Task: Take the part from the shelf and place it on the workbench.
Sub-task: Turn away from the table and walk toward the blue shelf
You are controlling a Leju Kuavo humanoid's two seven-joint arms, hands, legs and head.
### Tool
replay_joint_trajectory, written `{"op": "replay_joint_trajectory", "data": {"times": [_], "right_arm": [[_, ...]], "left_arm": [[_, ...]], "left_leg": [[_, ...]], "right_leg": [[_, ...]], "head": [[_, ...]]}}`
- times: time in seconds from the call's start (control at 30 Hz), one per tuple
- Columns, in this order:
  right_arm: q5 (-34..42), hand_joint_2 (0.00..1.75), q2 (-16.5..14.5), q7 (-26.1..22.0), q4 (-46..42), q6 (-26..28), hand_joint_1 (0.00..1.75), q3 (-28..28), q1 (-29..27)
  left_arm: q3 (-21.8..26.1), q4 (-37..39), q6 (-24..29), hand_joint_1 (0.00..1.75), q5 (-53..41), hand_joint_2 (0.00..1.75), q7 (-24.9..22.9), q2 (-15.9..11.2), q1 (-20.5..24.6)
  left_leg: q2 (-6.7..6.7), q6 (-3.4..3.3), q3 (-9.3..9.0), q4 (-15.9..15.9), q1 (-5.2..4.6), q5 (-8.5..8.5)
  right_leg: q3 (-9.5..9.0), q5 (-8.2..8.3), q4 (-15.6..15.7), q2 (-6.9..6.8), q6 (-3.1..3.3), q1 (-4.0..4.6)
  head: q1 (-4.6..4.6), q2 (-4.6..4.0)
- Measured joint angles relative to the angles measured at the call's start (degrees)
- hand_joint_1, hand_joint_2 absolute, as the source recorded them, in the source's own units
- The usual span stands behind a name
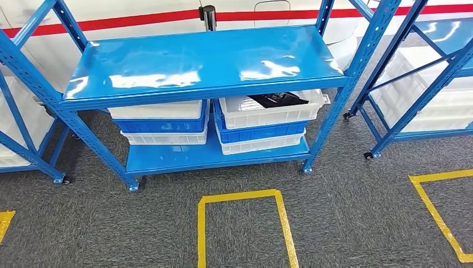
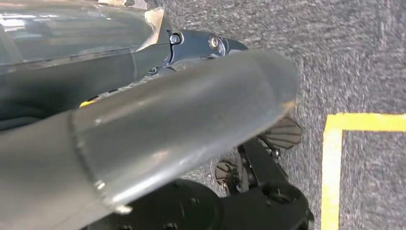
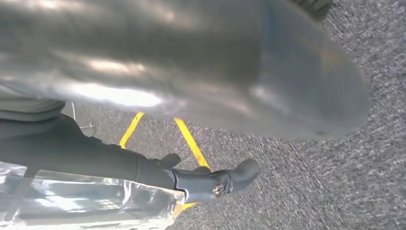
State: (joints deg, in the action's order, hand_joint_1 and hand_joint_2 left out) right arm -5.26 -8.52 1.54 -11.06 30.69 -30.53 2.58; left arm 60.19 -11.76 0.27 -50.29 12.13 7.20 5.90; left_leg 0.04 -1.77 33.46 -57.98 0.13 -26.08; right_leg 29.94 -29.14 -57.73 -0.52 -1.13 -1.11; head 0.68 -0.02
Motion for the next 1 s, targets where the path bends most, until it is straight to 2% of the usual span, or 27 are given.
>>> {"op": "replay_joint_trajectory", "data": {"times": [0.07,0.1,0.17,0.2,0.23,0.27,0.33,0.37,0.4,0.43,0.47,0.53,0.57,0.6,0.67,0.7,0.73,0.77,0.8,0.87,0.9,0.93,1.0], "right_arm": [[-0.14,0.00,0.04,0.02,0.00,-0.04,0.00,0.00,0.03],[-0.20,0.00,0.07,0.02,0.00,-0.09,0.00,0.00,0.02],[-0.25,0.00,0.14,0.02,0.00,-0.19,0.00,0.01,-0.02],[-0.25,0.00,0.19,0.02,0.00,-0.24,0.00,0.01,-0.03],[-0.25,0.00,0.23,0.02,0.00,-0.27,0.00,0.01,-0.05],[-0.25,0.00,0.30,0.02,0.00,-0.28,0.00,0.01,-0.08],[-0.25,0.00,0.46,0.02,0.00,-0.31,0.00,0.00,-0.12],[-0.25,0.00,0.52,0.02,0.00,-0.33,0.00,0.01,-0.11],[-0.25,0.00,0.55,0.02,0.00,-0.34,0.00,0.01,-0.07],[-0.25,0.00,0.55,0.02,0.00,-0.35,0.00,0.01,-0.04],[-0.25,0.00,0.54,0.02,0.00,-0.36,0.00,0.01,0.00],[-0.25,0.00,0.50,0.02,0.00,-0.39,0.00,0.00,0.03],[-0.25,0.00,0.48,0.02,0.00,-0.41,0.00,0.00,0.03],[-0.25,0.00,0.45,0.02,0.00,-0.44,0.00,0.00,0.02],[-0.25,0.00,0.45,0.02,0.00,-0.56,0.00,0.00,-0.01],[-0.25,0.00,0.45,0.02,0.00,-0.66,0.00,0.00,-0.02],[-0.25,0.00,0.48,0.01,0.00,-0.75,0.00,0.00,-0.03],[-0.25,0.00,0.49,0.00,0.00,-0.82,0.00,0.00,-0.03],[-0.25,0.00,0.49,-0.03,0.00,-0.86,0.00,0.00,-0.01],[-0.23,0.00,0.45,-0.12,0.00,-0.87,0.00,0.00,0.01],[-0.21,0.00,0.43,-0.16,0.00,-0.88,0.00,0.00,0.03],[-0.18,0.00,0.42,-0.20,0.00,-0.88,0.00,0.00,0.03],[-0.08,0.00,0.38,-0.22,0.00,-0.88,0.00,-0.01,0.05]], "left_arm": [[0.01,0.00,0.00,0.00,0.21,0.00,0.02,0.01,-0.03],[0.01,0.00,0.00,0.00,0.30,0.00,0.03,0.02,-0.03],[0.03,0.00,0.00,0.00,0.37,0.00,0.04,0.02,-0.04],[0.04,0.00,0.01,0.00,0.39,0.00,0.04,0.02,-0.07],[0.05,0.00,0.01,0.00,0.41,0.00,0.04,0.02,-0.11],[0.06,0.00,0.02,0.00,0.42,0.00,0.04,0.02,-0.15],[0.07,0.00,0.01,0.00,0.42,0.00,0.04,0.06,-0.18],[0.07,0.00,0.00,0.00,0.42,0.00,0.04,0.07,-0.18],[0.07,0.00,-0.01,0.00,0.42,0.00,0.05,0.08,-0.18],[0.07,0.00,-0.01,0.00,0.42,0.00,0.07,0.08,-0.18],[0.07,0.00,0.00,0.00,0.42,0.00,0.10,0.08,-0.18],[0.08,0.00,0.03,0.00,0.42,0.00,0.17,0.04,-0.19],[0.09,0.01,0.04,0.00,0.42,0.00,0.21,0.05,-0.20],[0.10,0.01,0.05,0.00,0.42,0.00,0.22,0.06,-0.20],[0.13,0.02,0.06,0.00,0.42,0.00,0.24,0.10,-0.23],[0.14,0.02,0.06,0.00,0.42,0.00,0.24,0.10,-0.26],[0.15,0.02,0.06,0.00,0.42,0.00,0.24,0.10,-0.30],[0.16,0.02,0.06,0.00,0.43,0.00,0.24,0.10,-0.32],[0.16,0.02,0.06,0.00,0.43,0.00,0.24,0.10,-0.32],[0.19,0.02,0.06,0.00,0.44,0.00,0.24,0.10,-0.23],[0.19,0.02,0.06,0.00,0.44,0.00,0.24,0.10,-0.17],[0.20,0.02,0.07,0.00,0.43,0.00,0.24,0.10,-0.13],[0.20,0.02,0.11,0.00,0.42,0.00,0.24,0.10,-0.12]], "left_leg": [[-0.13,-0.84,-0.69,0.99,0.11,0.48],[-0.17,-1.21,-1.01,1.44,0.22,0.72],[-0.21,-1.61,-1.14,1.59,0.12,0.73],[-0.27,-1.65,-1.16,1.57,0.07,0.68],[-0.37,-1.65,-1.20,1.55,0.04,0.62],[-0.52,-1.60,-1.27,1.51,0.04,0.55],[-0.85,-1.24,-1.47,1.29,0.02,0.30],[-0.98,-0.93,-1.46,0.96,-0.13,-0.01],[-1.06,-0.59,-1.46,0.66,-0.25,-0.34],[-1.09,-0.27,-1.43,0.44,-0.32,-0.62],[-1.11,0.02,-1.44,0.31,-0.32,-0.82],[-1.06,0.54,-1.42,-0.09,0.03,-1.23],[-0.94,0.88,-0.91,-1.42,0.20,-2.17],[-0.77,1.24,0.13,-3.86,0.36,-3.70],[-0.45,1.94,3.65,-11.32,0.60,-7.49],[-0.36,2.15,5.32,-14.54,0.68,-8.59],[-0.31,2.24,6.31,-16.17,0.74,-8.69],[-0.26,2.22,6.26,-15.64,0.78,-7.67],[-0.23,2.07,5.11,-12.88,0.82,-5.78],[-0.11,1.54,1.39,-4.85,0.73,-1.93],[-0.09,1.23,0.06,-1.97,0.58,-0.91],[-0.09,0.94,-0.57,-0.49,0.39,-0.59],[-0.20,0.26,-0.65,0.00,0.01,-0.61]], "right_leg": [[0.46,-0.93,-1.40,-0.02,-0.28,0.07],[1.50,-2.16,-3.75,0.04,-0.11,0.13],[5.30,-5.37,-11.15,0.21,0.43,0.13],[7.11,-6.34,-14.37,0.24,0.37,0.12],[8.12,-6.45,-15.89,0.26,0.05,0.11],[8.02,-5.60,-15.17,0.26,-0.48,0.07],[4.80,-2.11,-7.70,0.27,-1.56,-0.16],[3.19,-0.56,-3.98,0.29,-1.66,-0.23],[2.03,0.45,-1.38,0.30,-1.42,-0.25],[1.66,0.82,-0.36,0.32,-0.94,-0.16],[1.67,0.93,-0.33,0.33,-0.40,0.00],[1.34,1.08,-0.21,0.29,0.38,-0.23],[1.13,1.18,-0.13,0.26,0.71,-0.41],[0.94,1.26,-0.07,0.23,0.95,-0.59],[0.92,1.25,-0.09,0.18,1.21,-0.50],[0.92,1.22,-0.10,0.18,1.23,-0.46],[0.91,1.18,-0.11,0.19,1.26,-0.43],[0.84,1.15,-0.11,0.21,1.28,-0.43],[0.74,1.10,-0.11,0.24,1.29,-0.43],[0.55,0.95,-0.12,0.30,1.15,-0.28],[0.52,0.85,-0.11,0.31,0.97,-0.14],[0.53,0.77,-0.08,0.30,0.73,-0.03],[0.45,0.79,0.24,0.25,0.04,0.01]], "head": [[-0.10,0.00],[-0.21,0.00],[-0.34,0.00],[-0.36,0.00],[-0.37,0.00],[-0.40,0.00],[-0.45,0.00],[-0.46,0.00],[-0.38,0.00],[-0.34,-0.01],[-0.27,-0.01],[-0.26,-0.01],[-0.08,0.00],[0.08,0.00],[0.44,-0.01],[0.44,-0.01],[0.46,-0.01],[0.46,-0.01],[0.46,-0.01],[0.47,-0.01],[0.44,-0.01],[0.44,-0.01],[0.43,-0.01]]}}
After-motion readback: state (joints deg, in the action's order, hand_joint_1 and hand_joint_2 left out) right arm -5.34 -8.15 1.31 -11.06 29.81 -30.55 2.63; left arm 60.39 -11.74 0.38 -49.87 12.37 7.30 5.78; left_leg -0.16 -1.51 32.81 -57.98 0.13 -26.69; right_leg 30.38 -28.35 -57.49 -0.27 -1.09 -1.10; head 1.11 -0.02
